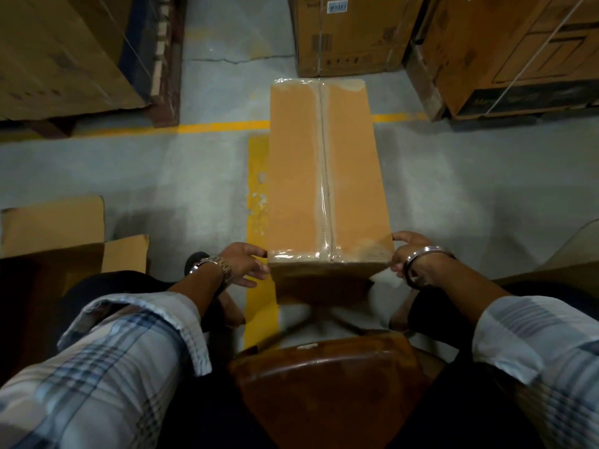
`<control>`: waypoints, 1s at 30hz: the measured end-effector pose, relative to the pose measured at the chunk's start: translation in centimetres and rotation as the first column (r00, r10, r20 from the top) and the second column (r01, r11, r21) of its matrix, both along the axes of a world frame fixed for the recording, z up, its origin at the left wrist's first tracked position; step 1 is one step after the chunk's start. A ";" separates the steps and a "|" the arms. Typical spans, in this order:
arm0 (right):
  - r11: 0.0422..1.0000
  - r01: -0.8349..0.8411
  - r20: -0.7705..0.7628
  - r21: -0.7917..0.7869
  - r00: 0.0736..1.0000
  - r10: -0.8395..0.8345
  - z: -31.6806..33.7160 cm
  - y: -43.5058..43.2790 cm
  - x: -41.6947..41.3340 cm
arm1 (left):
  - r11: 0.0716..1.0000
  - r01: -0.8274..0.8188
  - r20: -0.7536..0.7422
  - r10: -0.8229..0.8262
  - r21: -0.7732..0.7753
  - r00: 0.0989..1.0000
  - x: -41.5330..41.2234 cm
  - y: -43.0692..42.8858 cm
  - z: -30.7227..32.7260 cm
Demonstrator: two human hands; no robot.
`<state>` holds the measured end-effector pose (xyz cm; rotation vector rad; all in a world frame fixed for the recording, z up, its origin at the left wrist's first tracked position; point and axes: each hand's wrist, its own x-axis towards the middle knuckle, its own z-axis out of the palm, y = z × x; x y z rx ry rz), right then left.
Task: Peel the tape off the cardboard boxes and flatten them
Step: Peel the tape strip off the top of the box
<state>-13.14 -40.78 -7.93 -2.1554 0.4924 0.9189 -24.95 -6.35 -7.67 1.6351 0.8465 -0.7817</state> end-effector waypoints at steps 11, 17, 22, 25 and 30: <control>0.997 -0.071 0.027 -0.019 0.997 0.071 0.4 0.3 -0.2 | 0.994 -0.093 0.025 0.092 0.048 0.995 0.3 -0.3 -1.0; 0.983 -0.175 0.124 -0.061 0.976 0.181 0.7 0.8 -0.6 | 0.978 0.041 0.146 -0.072 0.205 0.987 0.8 -0.7 -0.4; 0.966 -0.203 0.153 -0.157 0.962 0.227 0.1 1.2 -0.4 | 0.815 0.231 0.292 -0.433 0.532 0.853 0.4 -1.1 0.2; 0.968 -0.204 0.170 -0.149 0.959 0.228 0.0 1.5 -0.3 | 0.706 0.272 0.285 -0.563 0.654 0.776 0.6 -0.9 0.5; 0.970 -0.195 0.220 -0.143 0.950 0.224 0.2 1.5 -0.3 | 0.655 0.382 0.203 -0.636 0.652 0.744 0.7 -0.8 0.7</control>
